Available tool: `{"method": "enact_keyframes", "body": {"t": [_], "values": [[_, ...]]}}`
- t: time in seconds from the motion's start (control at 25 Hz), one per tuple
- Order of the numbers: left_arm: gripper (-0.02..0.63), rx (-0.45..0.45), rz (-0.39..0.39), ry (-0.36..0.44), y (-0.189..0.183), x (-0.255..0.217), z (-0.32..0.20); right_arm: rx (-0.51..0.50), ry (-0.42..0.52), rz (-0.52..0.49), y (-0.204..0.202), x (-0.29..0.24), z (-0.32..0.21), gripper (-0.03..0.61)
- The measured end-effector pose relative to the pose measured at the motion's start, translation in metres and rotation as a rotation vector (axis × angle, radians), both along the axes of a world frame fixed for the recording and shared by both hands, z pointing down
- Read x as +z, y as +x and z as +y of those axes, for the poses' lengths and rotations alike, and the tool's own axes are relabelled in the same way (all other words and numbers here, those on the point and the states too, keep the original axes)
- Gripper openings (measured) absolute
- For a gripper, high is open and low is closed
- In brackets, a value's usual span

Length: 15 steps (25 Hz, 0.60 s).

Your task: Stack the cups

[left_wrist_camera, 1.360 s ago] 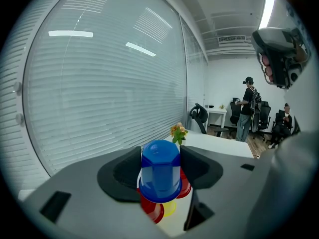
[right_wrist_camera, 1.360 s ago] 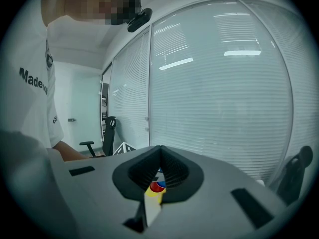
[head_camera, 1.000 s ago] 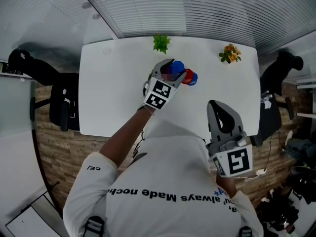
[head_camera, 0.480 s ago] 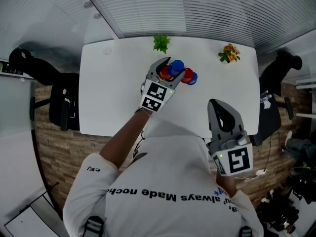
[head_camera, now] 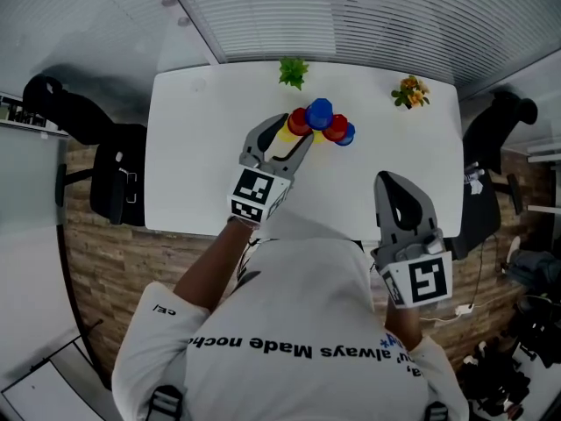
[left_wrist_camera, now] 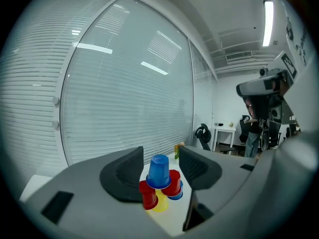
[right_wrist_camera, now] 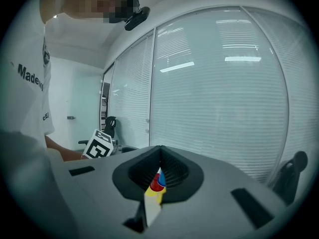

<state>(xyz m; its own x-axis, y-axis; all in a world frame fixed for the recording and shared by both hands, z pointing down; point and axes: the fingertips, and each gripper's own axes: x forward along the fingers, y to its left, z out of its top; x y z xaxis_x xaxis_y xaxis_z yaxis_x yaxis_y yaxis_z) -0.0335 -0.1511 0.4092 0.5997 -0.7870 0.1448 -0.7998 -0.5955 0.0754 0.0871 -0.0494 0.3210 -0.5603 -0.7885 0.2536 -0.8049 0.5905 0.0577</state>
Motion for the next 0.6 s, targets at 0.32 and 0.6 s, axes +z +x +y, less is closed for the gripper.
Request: {"method": "enact_keyframes", "body": {"t": [0.32,0.6], "values": [[0.081,-0.006,0.06,0.092,-0.017,-0.057,0.062,-0.023,0.016,0.001,-0.01,-0.004,0.012,0.008],[0.063,-0.019,0.128,0.142,-0.019,-0.096,0.107,-0.048,0.028,-0.003,-0.02,-0.008,0.025,0.008]]}}
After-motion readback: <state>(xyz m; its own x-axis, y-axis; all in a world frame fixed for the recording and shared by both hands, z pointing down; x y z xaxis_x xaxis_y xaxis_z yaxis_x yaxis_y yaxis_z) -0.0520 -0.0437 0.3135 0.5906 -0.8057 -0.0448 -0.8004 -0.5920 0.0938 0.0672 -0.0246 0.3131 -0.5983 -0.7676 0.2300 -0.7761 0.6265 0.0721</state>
